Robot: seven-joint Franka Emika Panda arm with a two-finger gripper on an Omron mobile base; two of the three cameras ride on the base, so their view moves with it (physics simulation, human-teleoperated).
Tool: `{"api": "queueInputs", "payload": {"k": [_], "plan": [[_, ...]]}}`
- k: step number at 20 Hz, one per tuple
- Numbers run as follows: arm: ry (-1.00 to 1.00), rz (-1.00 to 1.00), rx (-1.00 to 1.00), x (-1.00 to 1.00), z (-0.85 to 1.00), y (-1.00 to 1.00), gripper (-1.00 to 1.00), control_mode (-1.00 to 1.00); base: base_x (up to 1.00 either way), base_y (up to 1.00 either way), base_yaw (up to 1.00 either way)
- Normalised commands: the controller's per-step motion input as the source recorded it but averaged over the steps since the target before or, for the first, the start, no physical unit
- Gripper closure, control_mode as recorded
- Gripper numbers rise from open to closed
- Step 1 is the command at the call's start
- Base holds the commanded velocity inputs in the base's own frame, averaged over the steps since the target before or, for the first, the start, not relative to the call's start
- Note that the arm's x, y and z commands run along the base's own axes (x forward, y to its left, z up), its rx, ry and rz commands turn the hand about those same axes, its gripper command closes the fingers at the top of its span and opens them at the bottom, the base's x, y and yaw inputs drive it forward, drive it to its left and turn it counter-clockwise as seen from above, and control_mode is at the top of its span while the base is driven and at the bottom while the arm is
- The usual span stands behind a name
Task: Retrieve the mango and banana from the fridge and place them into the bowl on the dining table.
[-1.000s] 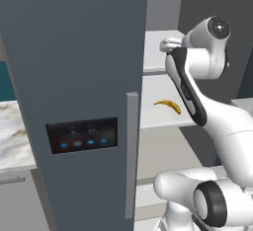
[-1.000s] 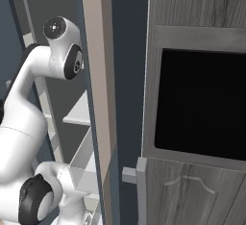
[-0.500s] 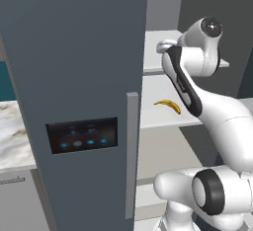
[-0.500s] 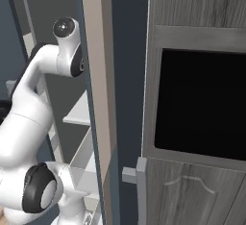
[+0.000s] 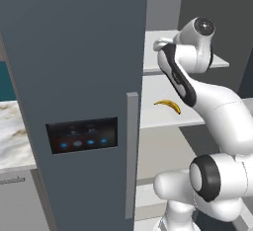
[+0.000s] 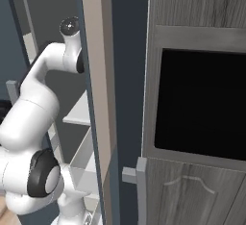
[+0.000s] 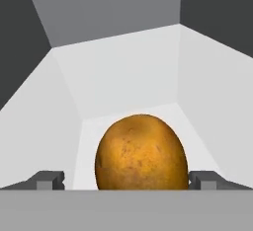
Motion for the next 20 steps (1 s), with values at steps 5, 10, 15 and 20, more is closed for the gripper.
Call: {"api": "queueInputs", "payload": {"k": [5,10,15,20], "plan": [[0.03,0.00,0.00,0.03,-0.23,0.00,-1.00,-1.00,0.00,0.00,0.00],[0.02,0.00,0.00,0.06,-0.26,0.00,-1.00,-1.00,0.00,0.00,0.00],[0.00,0.00,0.00,0.21,-0.21,-0.01,-1.00,-1.00,0.00,0.00,0.00],[0.00,0.00,0.00,0.26,-0.24,-0.07,-1.00,-1.00,0.00,0.00,0.00]]}}
